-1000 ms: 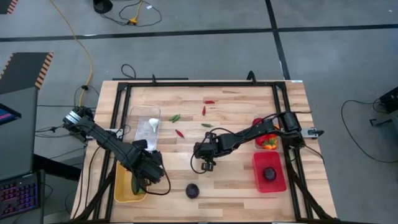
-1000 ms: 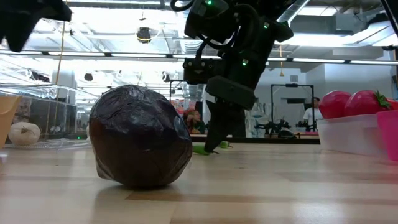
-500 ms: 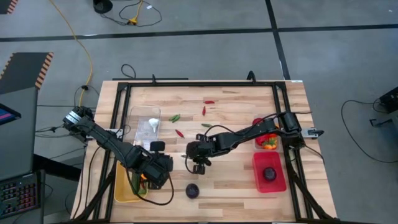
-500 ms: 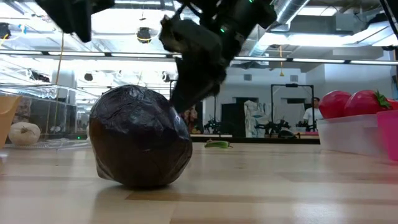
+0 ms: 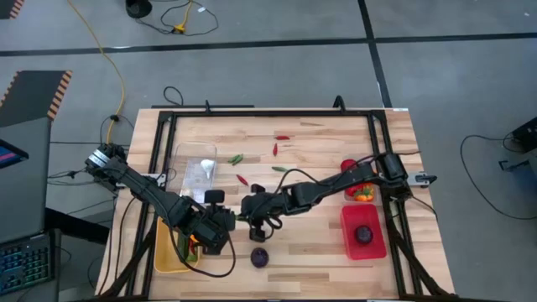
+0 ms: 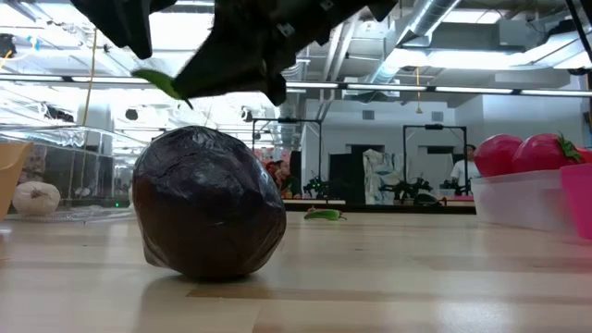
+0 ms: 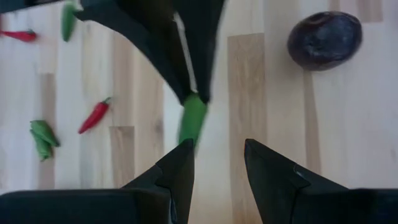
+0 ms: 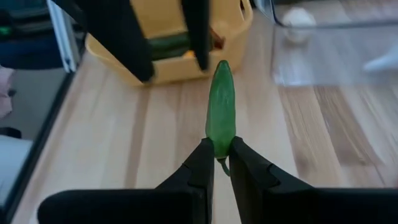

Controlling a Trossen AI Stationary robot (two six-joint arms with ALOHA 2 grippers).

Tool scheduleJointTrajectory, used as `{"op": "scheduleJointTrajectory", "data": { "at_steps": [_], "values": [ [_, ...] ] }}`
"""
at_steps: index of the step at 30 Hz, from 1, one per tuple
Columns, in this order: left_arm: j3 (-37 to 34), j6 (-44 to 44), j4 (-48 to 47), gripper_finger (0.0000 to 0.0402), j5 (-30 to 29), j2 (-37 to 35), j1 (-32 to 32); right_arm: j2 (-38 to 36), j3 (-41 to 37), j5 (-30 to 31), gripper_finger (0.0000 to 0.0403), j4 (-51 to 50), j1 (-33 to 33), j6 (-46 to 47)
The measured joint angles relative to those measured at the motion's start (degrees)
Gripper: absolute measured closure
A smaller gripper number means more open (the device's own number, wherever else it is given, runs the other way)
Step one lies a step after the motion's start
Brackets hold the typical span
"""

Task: Sort produce into baskets
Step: Put the green chili pepper into the yellow bin

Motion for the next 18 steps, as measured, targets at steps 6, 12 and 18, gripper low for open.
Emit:
{"op": "scheduleJointTrajectory", "data": {
  "at_steps": [6, 12, 18],
  "values": [
    [0.0, 0.0, 0.0, 0.0272, -2.74, 0.02, 0.0, 0.0, 0.0, -0.04, 0.0332, 2.28, 0.94, -0.05],
    [0.0, -0.02, 0.0, 0.0272, -2.81, 0.02, 0.0, 0.0, 0.02, -0.04, 0.0332, 4.62, 1.38, -0.14],
    [0.01, -0.02, -0.02, 0.0272, -1.32, 0.02, 0.0, 0.0, 0.02, -0.02, 0.0332, 5.56, 1.33, -0.12]
  ]
}}
